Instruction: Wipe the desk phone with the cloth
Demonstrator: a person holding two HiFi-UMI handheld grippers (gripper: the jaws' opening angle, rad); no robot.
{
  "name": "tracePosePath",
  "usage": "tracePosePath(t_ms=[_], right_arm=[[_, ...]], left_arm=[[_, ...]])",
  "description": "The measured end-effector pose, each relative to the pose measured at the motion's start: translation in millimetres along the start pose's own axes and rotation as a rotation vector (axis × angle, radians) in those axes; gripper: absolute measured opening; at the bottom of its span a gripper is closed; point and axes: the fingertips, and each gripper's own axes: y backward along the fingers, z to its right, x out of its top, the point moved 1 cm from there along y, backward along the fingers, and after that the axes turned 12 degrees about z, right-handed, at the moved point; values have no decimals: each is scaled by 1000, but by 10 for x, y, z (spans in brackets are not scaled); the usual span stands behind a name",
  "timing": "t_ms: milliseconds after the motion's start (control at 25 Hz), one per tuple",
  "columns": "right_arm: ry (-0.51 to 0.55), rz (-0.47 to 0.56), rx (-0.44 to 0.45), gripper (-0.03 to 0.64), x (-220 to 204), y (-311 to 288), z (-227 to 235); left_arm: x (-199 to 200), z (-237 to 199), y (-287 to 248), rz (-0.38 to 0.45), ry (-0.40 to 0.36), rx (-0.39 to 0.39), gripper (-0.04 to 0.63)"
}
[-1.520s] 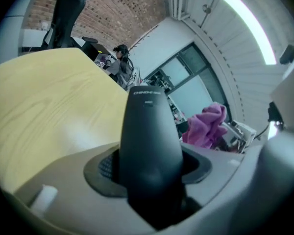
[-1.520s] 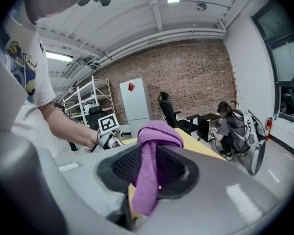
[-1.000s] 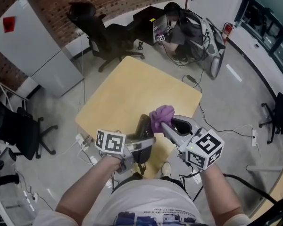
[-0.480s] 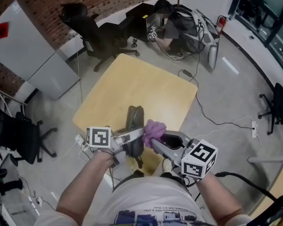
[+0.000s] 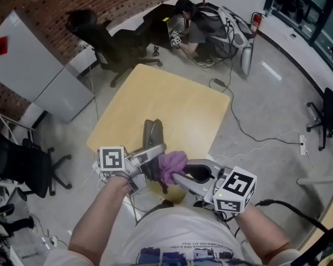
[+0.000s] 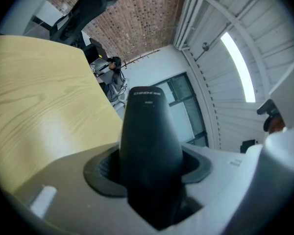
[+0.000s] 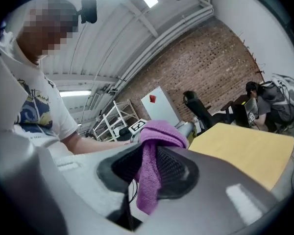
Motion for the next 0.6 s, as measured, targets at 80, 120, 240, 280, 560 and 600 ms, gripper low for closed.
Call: tracePosePath(t_ms=[80, 120, 240, 280, 560, 600], right_arm=[[30, 43, -19, 91, 199, -21, 85], [40, 52, -25, 91, 250, -32, 123], [42, 36, -17, 91, 198, -62, 131], [39, 21, -3, 91, 137, -78, 90], [-9, -73, 116, 91, -288, -74, -272], [-12, -83, 125, 91, -323, -45, -289]], left_arm=[[-25, 48, -17, 6, 20, -13, 290], [-44, 62, -25, 7, 25, -16, 290], [-89, 89, -66, 14, 30, -17, 290], [-90, 100, -80, 19, 31, -16, 290], [10, 160, -30, 53, 29, -17, 290], [27, 165, -7, 59, 30, -19, 290]])
